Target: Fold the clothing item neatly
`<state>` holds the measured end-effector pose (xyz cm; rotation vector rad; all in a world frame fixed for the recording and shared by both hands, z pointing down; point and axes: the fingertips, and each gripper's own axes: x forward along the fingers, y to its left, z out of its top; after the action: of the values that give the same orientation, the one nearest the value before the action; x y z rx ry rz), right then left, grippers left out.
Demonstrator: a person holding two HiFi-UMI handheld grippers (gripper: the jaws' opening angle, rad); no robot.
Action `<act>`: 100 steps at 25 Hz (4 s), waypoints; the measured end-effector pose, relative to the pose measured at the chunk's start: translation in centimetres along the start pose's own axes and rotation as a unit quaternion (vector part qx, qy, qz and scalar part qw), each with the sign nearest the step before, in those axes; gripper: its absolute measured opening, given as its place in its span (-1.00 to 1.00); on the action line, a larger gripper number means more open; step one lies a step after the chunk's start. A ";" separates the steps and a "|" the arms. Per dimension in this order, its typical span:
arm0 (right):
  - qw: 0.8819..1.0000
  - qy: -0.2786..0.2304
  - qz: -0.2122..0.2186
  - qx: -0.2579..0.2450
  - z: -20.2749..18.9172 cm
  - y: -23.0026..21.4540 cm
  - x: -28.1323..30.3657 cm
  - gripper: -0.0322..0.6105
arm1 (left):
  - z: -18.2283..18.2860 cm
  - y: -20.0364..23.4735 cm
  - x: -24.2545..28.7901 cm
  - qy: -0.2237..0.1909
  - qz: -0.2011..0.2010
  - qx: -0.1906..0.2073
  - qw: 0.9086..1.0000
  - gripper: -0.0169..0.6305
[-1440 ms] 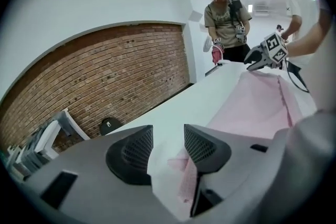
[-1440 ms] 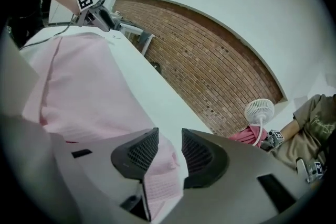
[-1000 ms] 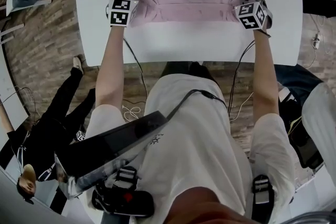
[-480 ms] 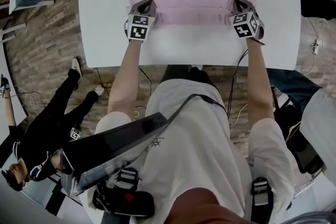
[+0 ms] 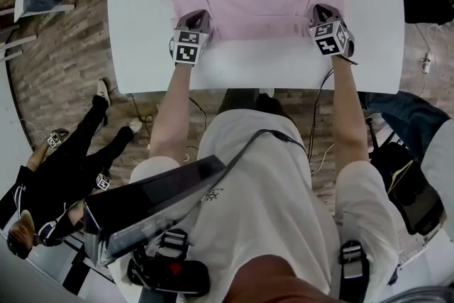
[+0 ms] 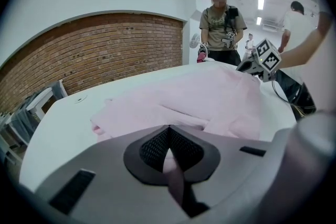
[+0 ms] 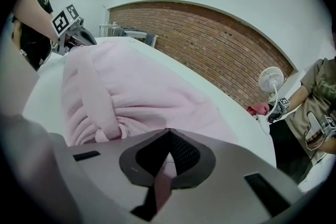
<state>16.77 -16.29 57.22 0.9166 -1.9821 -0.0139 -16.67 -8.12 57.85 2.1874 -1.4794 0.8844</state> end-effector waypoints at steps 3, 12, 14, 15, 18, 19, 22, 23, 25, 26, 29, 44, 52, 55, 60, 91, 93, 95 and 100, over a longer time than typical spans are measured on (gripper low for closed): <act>1.000 0.002 0.003 0.007 -0.5 0.5 -0.6 -0.89 | 0.0 -0.2 -0.3 0.000 -0.005 0.005 1.000 -0.94; 0.999 -0.048 -0.012 0.022 1.3 -0.1 -2.9 -0.89 | 0.9 0.0 -1.5 -0.014 0.010 0.007 1.000 -0.94; 0.997 -0.070 -0.008 0.031 2.0 -0.2 -4.3 -0.89 | 1.8 -0.5 -2.5 -0.024 0.012 0.008 1.000 -0.94; 0.996 -0.080 -0.006 0.034 2.2 -0.1 -5.0 -0.89 | 2.3 -1.0 -3.0 -0.030 0.012 0.008 0.999 -0.94; 0.994 -0.101 -0.003 0.044 2.3 0.3 -7.0 -0.89 | 3.5 -2.8 -4.6 -0.047 0.010 0.001 0.999 -0.94; 0.993 -0.107 -0.004 0.046 2.2 0.4 -7.7 -0.89 | 3.9 -3.6 -5.1 -0.054 0.010 -0.003 0.998 -0.94; 0.991 -0.123 -0.004 0.059 1.5 1.2 -10.0 -0.89 | 5.0 -5.9 -7.2 -0.077 0.011 -0.011 0.997 -0.94; 0.990 -0.128 -0.004 0.065 1.3 1.4 -10.9 -0.89 | 5.2 -6.8 -7.9 -0.085 0.011 -0.013 0.996 -0.94; 0.987 -0.141 -0.004 0.080 1.0 1.9 -12.9 -0.89 | 5.6 -8.5 -9.5 -0.101 0.008 -0.020 0.995 -0.94; 0.985 -0.149 -0.005 0.086 0.9 2.1 -13.9 -0.89 | 5.8 -9.3 -10.3 -0.109 0.007 -0.023 0.994 -0.94; 0.981 -0.171 -0.003 0.092 0.8 2.9 -16.6 -0.89 | 6.0 -11.5 -12.7 -0.126 0.007 -0.025 0.992 -0.94; 0.974 -0.208 -0.012 0.087 0.4 8.8 -25.3 -0.89 | 5.6 -17.1 -21.8 -0.181 0.008 -0.026 0.983 -0.94; 0.973 -0.208 -0.025 0.099 -1.5 14.0 -29.2 -0.89 | 2.0 -19.7 -25.8 -0.193 -0.013 -0.018 0.981 -0.94; 0.972 -0.208 -0.035 0.104 -2.2 16.6 -31.7 -0.89 | 0.0 -21.1 -28.2 -0.196 -0.021 -0.005 0.980 -0.94; 0.969 -0.210 -0.047 0.120 -4.1 21.3 -36.0 -0.89 | -3.5 -23.5 -32.6 -0.206 -0.036 -0.003 0.978 -0.94; 0.959 -0.255 -0.010 0.120 -14.9 35.1 -55.4 -0.89 | -14.1 -40.0 -48.4 -0.227 -0.021 -0.024 0.973 -0.94; 0.958 -0.258 -0.003 0.121 -16.4 35.8 -56.8 -0.89 | -14.7 -42.0 -49.2 -0.225 -0.015 -0.025 0.974 -0.94; 0.958 -0.258 0.002 0.123 -18.2 36.3 -58.1 -0.89 | -15.3 -43.8 -49.9 -0.223 -0.010 -0.028 0.974 -0.94; 0.958 -0.258 0.019 0.122 -22.2 37.6 -60.4 -0.89 | -17.1 -47.4 -52.6 -0.220 0.004 -0.029 0.975 -0.94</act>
<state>28.92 54.88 38.68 1.1144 -2.5275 0.0162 8.28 57.37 37.85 2.4394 -1.6774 0.3599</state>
